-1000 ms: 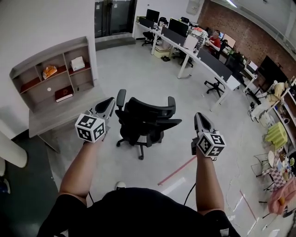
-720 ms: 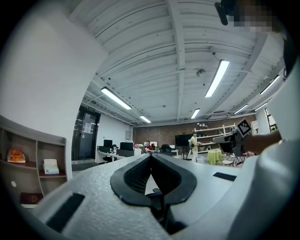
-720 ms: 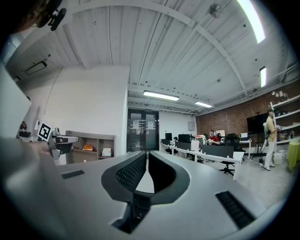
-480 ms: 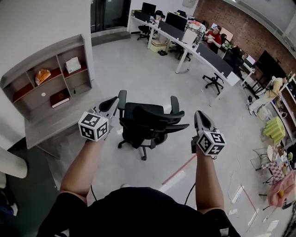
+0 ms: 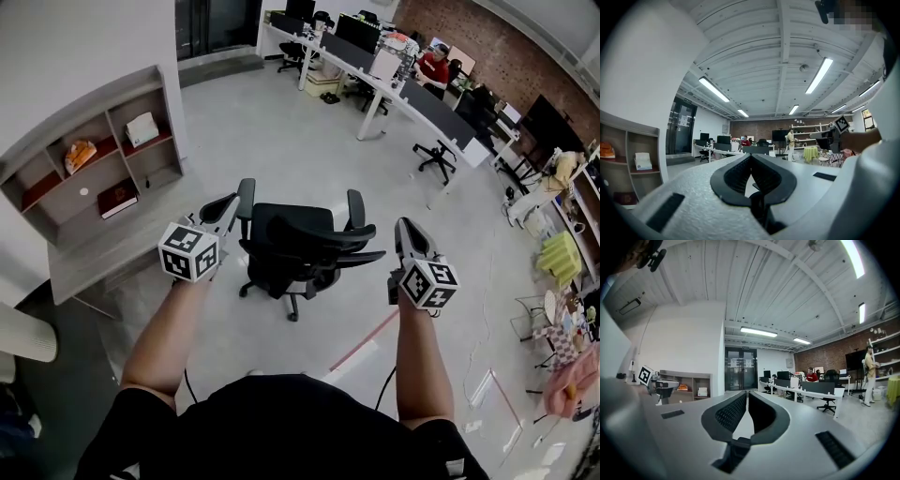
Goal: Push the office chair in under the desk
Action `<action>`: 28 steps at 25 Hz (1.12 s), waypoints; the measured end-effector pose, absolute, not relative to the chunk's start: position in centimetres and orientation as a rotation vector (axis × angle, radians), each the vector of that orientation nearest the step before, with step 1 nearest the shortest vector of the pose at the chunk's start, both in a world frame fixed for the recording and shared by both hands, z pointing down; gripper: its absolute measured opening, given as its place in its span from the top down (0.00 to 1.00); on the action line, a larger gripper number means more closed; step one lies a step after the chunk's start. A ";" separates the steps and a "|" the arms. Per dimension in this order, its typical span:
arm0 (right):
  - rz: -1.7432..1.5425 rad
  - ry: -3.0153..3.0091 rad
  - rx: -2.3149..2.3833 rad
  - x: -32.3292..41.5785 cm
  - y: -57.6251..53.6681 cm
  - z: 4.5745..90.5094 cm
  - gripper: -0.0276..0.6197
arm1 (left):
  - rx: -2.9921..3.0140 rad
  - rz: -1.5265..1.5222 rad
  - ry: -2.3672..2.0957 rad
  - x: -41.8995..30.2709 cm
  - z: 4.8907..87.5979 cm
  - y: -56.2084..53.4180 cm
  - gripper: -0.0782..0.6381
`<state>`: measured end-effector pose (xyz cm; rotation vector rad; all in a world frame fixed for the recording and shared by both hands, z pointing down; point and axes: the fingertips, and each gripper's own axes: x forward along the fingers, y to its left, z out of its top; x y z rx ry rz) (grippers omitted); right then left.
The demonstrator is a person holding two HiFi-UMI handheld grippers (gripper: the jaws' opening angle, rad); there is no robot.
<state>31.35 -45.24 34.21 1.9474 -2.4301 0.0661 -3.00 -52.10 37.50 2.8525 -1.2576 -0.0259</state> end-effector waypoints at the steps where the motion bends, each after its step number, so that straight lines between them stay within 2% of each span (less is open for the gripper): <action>1: 0.067 -2.438 1.942 31.8 -45.4 34.2 0.93 | 2.848 -0.014 -1.269 -2.7 37.5 -52.2 0.87; 15: 0.047 -2.525 1.819 36.8 -48.4 34.1 0.93 | 2.791 0.113 -1.424 1.3 37.5 -52.4 0.87; 24: 0.116 -2.491 1.715 39.5 -51.2 38.6 0.92 | 2.760 0.457 -1.481 1.6 43.2 -55.1 0.87; 25: 0.118 -2.494 1.689 39.6 -51.5 39.2 0.91 | 2.757 0.495 -1.475 1.6 44.0 -55.4 0.87; 26: 0.120 -2.498 1.662 39.6 -51.8 39.7 0.84 | 2.750 0.535 -1.467 1.6 44.8 -55.7 0.87; 28: 0.132 -2.499 1.619 39.8 -52.3 41.1 0.82 | 2.728 0.609 -1.442 1.7 46.6 -56.2 0.87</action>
